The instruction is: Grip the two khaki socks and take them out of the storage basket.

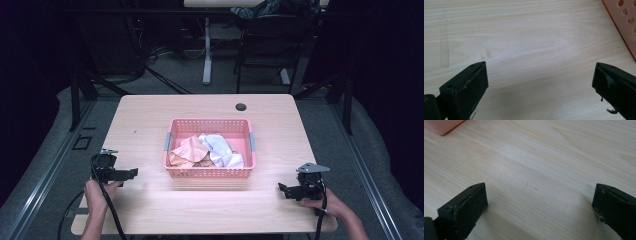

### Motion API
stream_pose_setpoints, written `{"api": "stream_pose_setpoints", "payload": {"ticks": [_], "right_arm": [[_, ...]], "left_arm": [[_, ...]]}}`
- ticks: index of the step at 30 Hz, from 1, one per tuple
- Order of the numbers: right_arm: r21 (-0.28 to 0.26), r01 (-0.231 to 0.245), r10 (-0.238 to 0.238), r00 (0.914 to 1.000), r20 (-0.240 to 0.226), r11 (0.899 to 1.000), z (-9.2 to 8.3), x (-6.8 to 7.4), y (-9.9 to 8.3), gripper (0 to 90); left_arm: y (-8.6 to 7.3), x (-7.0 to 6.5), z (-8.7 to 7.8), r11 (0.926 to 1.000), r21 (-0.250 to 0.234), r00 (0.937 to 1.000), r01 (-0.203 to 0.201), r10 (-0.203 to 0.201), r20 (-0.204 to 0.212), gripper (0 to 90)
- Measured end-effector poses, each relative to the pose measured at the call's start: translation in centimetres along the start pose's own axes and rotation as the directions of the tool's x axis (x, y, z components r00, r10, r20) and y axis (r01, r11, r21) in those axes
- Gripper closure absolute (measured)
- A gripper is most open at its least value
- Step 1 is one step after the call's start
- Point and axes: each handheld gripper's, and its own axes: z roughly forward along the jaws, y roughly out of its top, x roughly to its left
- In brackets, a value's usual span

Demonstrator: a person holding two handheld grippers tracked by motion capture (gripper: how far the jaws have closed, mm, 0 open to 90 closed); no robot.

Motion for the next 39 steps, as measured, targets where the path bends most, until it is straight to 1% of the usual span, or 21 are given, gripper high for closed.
{"api": "stream_pose_setpoints", "payload": {"ticks": [4,5,6,8,9,10,12,15,20,23,24,27,29,30,33,34,38,39], "right_arm": [[0.0,0.001,-0.001,1.0,0.0,1.0,0.0,0.0,0.0,0.0],[0.0,0.0,0.0,1.0,0.0,1.0,0.0,0.0,0.0,0.0],[0.0,0.0,0.0,1.0,0.0,1.0,0.0,0.0,0.0,0.0],[-0.003,-0.003,0.003,1.0,0.001,1.0,0.0,0.0,0.0,0.0],[0.002,0.0,0.0,1.0,0.002,1.0,0.0,0.0,0.0,0.0],[0.004,0.0,0.0,1.0,0.002,1.0,0.0,0.0,0.0,0.0],[-0.004,-0.002,0.002,1.0,0.001,1.0,0.0,0.0,0.0,0.0],[-0.002,-0.004,0.004,1.0,0.001,1.0,0.0,0.1,0.0,0.0],[-0.002,-0.004,0.004,1.0,0.001,1.0,0.0,0.1,0.0,0.0],[-0.002,-0.004,0.004,1.0,0.0,1.0,0.0,0.1,0.0,0.0],[-0.002,-0.003,0.003,1.0,0.0,1.0,0.0,0.1,0.0,0.0],[-0.004,-0.002,0.002,1.0,0.0,1.0,0.1,0.0,0.0,0.0],[-0.004,-0.001,0.001,1.0,-0.001,1.0,0.1,0.0,0.0,0.0],[-0.004,-0.002,0.002,1.0,0.0,1.0,0.1,0.1,0.0,0.0],[-0.004,-0.001,0.001,1.0,0.002,1.0,0.1,0.0,0.0,0.0],[-0.005,-0.002,0.002,1.0,0.0,1.0,0.1,0.0,0.0,0.0],[-0.004,-0.001,0.001,1.0,0.003,1.0,0.1,0.0,0.0,0.0],[-0.003,-0.001,0.001,1.0,0.003,1.0,0.1,0.0,0.0,0.0]], "left_arm": [[0.1,0.0,-0.1,1.0,-0.002,1.0,-0.002,0.002,0.002,0.3],[0.1,-0.1,-0.1,1.0,0.0,1.0,-0.001,0.001,0.009,0.3],[0.1,-0.2,-0.2,0.9999,-0.009,0.9998,0.007,-0.007,0.017,0.3],[0.2,-0.3,-0.3,0.9999,-0.013,0.9998,-0.001,0.001,0.022,0.1],[0.2,-0.4,-0.3,0.9998,-0.017,0.9997,0.001,0.0,0.024,0.1],[0.3,-0.4,-0.4,0.9999,-0.014,0.9997,-0.006,0.006,0.026,0.1],[0.3,-0.5,-0.4,0.9998,-0.016,0.9997,-0.009,0.01,0.024,0.1],[0.5,-0.7,-0.5,0.9996,-0.011,0.9994,-0.026,0.026,0.021,0.1],[0.8,-1.0,-0.8,0.9993,0.0,0.999,-0.037,0.037,0.025,0.1],[1.1,-1.4,-1.1,0.9991,-0.012,0.9986,-0.042,0.042,0.032,0.1],[1.3,-1.5,-1.3,0.9986,-0.01,0.9979,-0.053,0.053,0.037,0.1],[1.9,-2.1,-1.9,0.997,-0.026,0.9964,-0.073,0.074,0.042,0.1],[2.4,-2.3,-2.3,0.9964,-0.033,0.9951,-0.078,0.08,0.058,0.1],[2.6,-2.5,-2.4,0.9958,-0.031,0.9941,-0.087,0.088,0.063,0.1],[3.0,-2.8,-2.6,0.9948,-0.032,0.9929,-0.096,0.098,0.067,0.1],[3.3,-3.1,-2.8,0.9933,-0.032,0.9911,-0.111,0.113,0.07,0.1],[3.6,-3.6,-3.1,0.9921,-0.036,0.9896,-0.12,0.123,0.075,0.2],[3.9,-3.9,-3.3,0.9901,-0.037,0.9874,-0.135,0.138,0.078,0.2]]}}
